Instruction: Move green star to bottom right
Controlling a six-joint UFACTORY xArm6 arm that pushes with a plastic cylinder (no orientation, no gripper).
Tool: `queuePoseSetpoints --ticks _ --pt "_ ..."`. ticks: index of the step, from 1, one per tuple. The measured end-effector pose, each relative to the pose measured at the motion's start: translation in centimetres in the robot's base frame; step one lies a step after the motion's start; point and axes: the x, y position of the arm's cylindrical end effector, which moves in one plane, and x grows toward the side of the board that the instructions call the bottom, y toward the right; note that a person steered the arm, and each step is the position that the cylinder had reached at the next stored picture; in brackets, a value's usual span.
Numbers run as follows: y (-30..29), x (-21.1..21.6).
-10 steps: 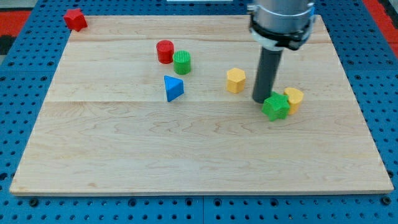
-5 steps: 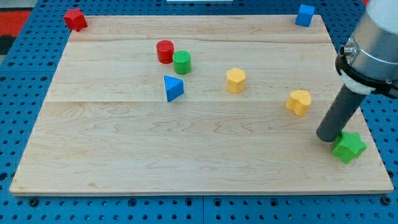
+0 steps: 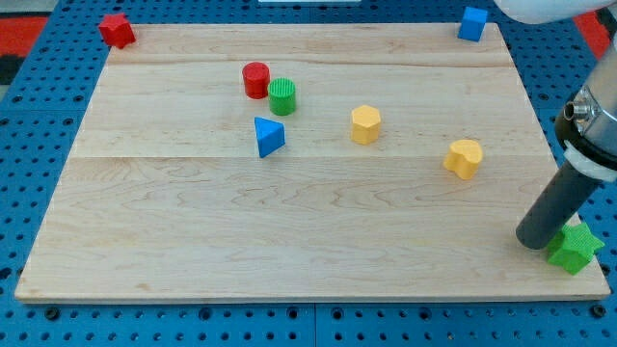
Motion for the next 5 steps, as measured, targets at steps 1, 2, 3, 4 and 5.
queuePoseSetpoints --ticks 1,2,3,4,5 --pt "0.0 -1.3" --pt "0.9 -1.3" --pt "2.8 -1.3" --pt "3.2 -1.3" --pt "3.2 -0.6"
